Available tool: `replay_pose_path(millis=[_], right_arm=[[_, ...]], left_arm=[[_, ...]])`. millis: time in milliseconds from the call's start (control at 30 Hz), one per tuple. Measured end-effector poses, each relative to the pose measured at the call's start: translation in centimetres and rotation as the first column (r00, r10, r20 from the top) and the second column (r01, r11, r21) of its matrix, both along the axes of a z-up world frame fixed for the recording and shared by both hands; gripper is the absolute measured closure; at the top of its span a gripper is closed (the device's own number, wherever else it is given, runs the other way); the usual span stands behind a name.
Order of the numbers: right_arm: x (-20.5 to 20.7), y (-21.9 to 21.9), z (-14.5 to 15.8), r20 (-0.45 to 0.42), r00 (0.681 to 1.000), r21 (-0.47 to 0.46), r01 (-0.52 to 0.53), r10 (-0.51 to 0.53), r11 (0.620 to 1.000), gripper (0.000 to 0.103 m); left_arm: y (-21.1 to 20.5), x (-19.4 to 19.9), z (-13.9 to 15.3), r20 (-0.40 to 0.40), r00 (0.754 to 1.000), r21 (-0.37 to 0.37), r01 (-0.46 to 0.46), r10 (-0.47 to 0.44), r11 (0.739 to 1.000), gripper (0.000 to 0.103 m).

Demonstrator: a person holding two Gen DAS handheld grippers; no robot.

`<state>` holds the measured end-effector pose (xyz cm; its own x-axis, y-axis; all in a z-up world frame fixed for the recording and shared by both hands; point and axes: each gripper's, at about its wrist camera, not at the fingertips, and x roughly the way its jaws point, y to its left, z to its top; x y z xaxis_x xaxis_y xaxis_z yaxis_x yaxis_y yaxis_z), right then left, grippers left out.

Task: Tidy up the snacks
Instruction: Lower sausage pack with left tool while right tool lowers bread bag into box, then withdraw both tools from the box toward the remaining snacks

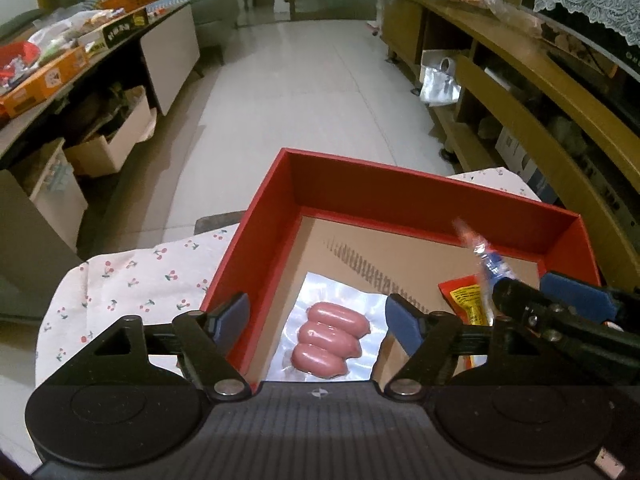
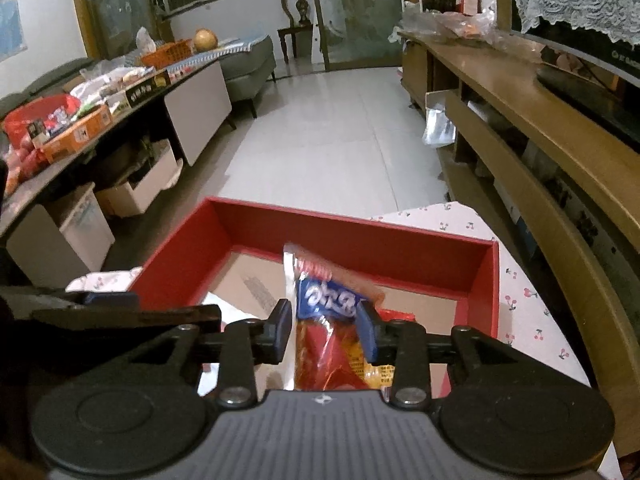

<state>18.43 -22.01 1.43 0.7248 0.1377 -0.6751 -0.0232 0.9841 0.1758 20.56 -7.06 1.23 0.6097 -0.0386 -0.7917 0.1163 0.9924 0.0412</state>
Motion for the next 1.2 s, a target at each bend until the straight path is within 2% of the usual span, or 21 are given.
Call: replay_pose_path(millis=[300,700,900,1200], right_arm=[[-1.5,-0.7,1.4,0.029,0.999,0.044,0.012,-0.014,0.999,0.056],[-4.4,-0.4,2.2,0.03,1.0,0.05,-0.01,0.008,0.999,0.054],[-6.2,-0.2,2.1,0.004,1.0,0.081,-0.018,0.017,0.997,0.054],[-8.0,1.5,1.7,-0.031,0.997,0.073,-0.067,0.07,0.995,0.054]], left_arm=[[0.0,-1.1,1.2,0.019,1.0,-0.014,0.02,-0.02,1.0,0.021],[0.8,-3.5,2.0,0.025,0.999,-0.019,0.039,-0.038,0.999,0.02],[1.9,-5.5,2.3,0.011,0.999,-0.029,0.047,-0.047,0.998,0.02],[4.7,-7.2,1.4,-0.034,0.999,-0.023,0.018,-0.019,1.0,0.019]])
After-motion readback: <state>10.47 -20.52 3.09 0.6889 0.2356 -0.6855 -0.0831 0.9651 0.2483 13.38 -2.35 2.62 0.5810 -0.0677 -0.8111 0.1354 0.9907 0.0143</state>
